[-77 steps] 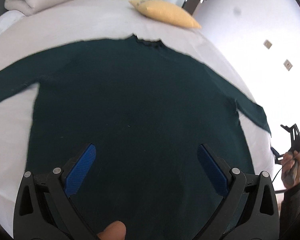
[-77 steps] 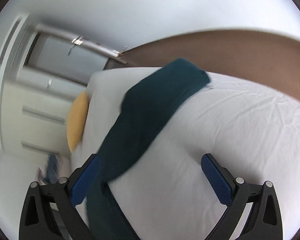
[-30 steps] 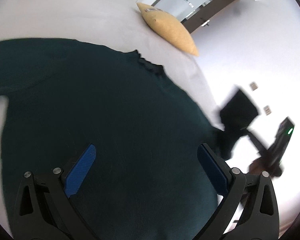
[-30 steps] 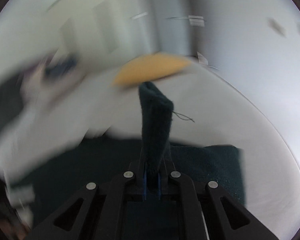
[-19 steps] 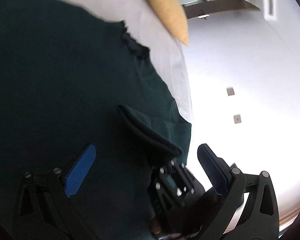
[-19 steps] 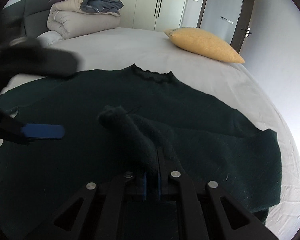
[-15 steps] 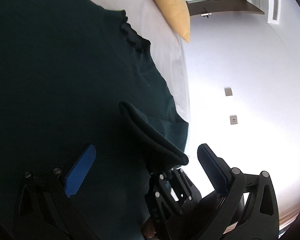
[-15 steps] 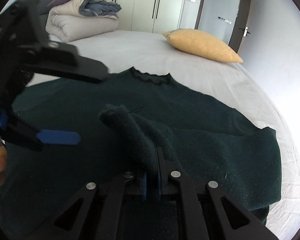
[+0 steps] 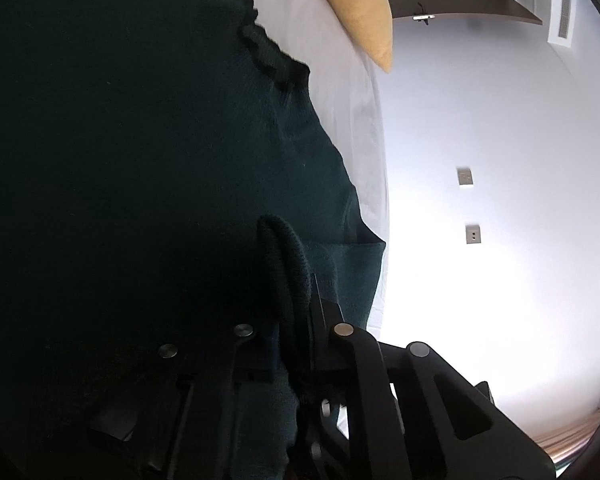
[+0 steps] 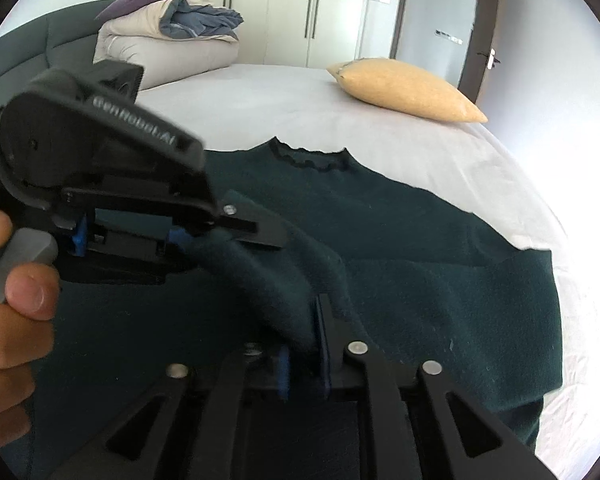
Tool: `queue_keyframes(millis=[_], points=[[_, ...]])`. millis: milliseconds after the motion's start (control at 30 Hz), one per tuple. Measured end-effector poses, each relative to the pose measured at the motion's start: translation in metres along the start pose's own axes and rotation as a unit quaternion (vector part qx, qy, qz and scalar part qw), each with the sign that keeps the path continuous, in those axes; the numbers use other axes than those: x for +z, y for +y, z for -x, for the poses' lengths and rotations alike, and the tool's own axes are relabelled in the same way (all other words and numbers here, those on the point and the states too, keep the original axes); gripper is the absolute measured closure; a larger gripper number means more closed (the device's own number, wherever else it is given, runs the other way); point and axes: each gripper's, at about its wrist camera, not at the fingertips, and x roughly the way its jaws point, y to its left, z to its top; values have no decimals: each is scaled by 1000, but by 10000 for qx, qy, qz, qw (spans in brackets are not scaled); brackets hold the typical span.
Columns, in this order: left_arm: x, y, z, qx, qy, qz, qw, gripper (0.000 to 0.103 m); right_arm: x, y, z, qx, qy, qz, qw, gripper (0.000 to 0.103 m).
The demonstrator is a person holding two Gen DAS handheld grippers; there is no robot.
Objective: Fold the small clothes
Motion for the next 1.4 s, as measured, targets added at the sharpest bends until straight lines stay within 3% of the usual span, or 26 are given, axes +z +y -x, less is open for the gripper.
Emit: queue_keyframes(millis=[67, 100, 167, 233, 300, 400, 433, 633, 767, 967, 1200, 1267, 1333, 1400], points=[[3, -3, 8, 52, -127, -143, 9998, 96, -4, -13, 16, 389, -72, -496, 9980, 49], [6, -5, 14, 74, -199, -202, 9996, 96, -8, -25, 26, 644, -191, -859, 9940, 42], [13, -10, 31, 95, -463, -308, 9984, 96, -20, -61, 48, 1240, -544, -1901, 9724, 26], [21, -14, 46, 204, -711, -409, 9964, 96, -36, -101, 58, 1687, -734, -3002, 9360, 20], [27, -16, 59, 244, -869, -468, 9948, 96, -54, -144, 54, 2034, -763, -4062, 8876, 19], [35, -17, 79, 390, -1102, -598, 9913, 96, -83, -188, 47, 2242, -849, -5121, 8248, 19], [38, -17, 84, 436, -1147, -620, 9905, 96, -90, -197, 45, 2232, -887, -5328, 8115, 19], [52, 6, 99, 829, -1310, -590, 9861, 96, -114, -213, 25, 2353, -901, -5985, 7604, 19], [57, 22, 98, 914, -1350, -496, 9854, 96, -106, -214, 18, 2632, -880, -6030, 7479, 19], [63, 39, 104, 980, -1473, -432, 9833, 96, -98, -218, 8, 2798, -791, -6086, 7383, 19], [55, 47, 83, 1171, -1190, -568, 9843, 96, -88, -214, -4, 2612, -602, -5888, 7625, 20], [52, 50, 78, 1142, -1150, -535, 9853, 96, -88, -222, -8, 2594, -624, -5965, 7570, 20], [51, 51, 78, 1102, -1166, -497, 9858, 96, -90, -229, -12, 2652, -557, -6108, 7440, 20], [50, 52, 79, 1059, -1184, -479, 9861, 96, -87, -228, -11, 2703, -432, -6048, 7478, 20]])
